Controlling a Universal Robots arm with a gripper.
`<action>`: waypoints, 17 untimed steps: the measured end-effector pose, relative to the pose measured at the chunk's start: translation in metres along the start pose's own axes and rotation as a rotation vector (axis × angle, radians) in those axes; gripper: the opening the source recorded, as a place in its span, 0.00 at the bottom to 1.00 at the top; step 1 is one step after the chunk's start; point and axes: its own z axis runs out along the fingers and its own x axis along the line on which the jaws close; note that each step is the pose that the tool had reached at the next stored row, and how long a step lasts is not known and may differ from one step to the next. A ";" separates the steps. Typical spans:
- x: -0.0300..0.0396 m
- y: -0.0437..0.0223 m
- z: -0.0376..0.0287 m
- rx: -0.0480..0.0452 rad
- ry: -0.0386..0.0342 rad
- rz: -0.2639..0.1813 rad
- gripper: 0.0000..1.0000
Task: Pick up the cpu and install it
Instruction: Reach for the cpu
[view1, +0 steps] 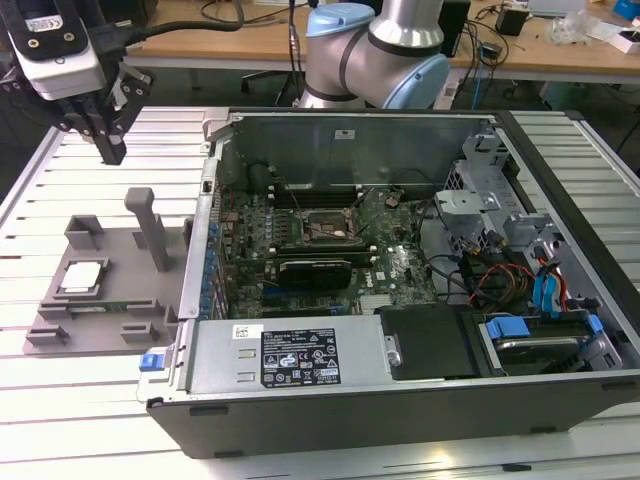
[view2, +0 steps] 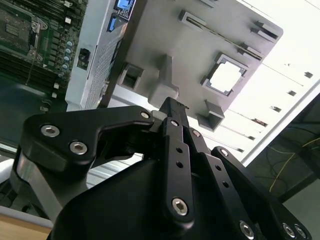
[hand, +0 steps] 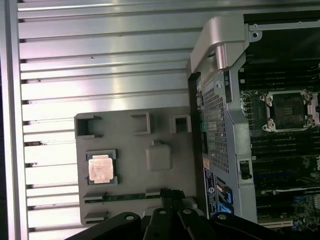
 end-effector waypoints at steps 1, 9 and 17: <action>0.0014 -0.0001 0.0000 -0.0001 -0.0001 0.000 0.11; 0.0166 -0.0012 -0.0004 0.0000 0.0000 0.000 0.11; 0.0299 -0.0022 -0.0008 -0.0001 0.0000 0.000 0.11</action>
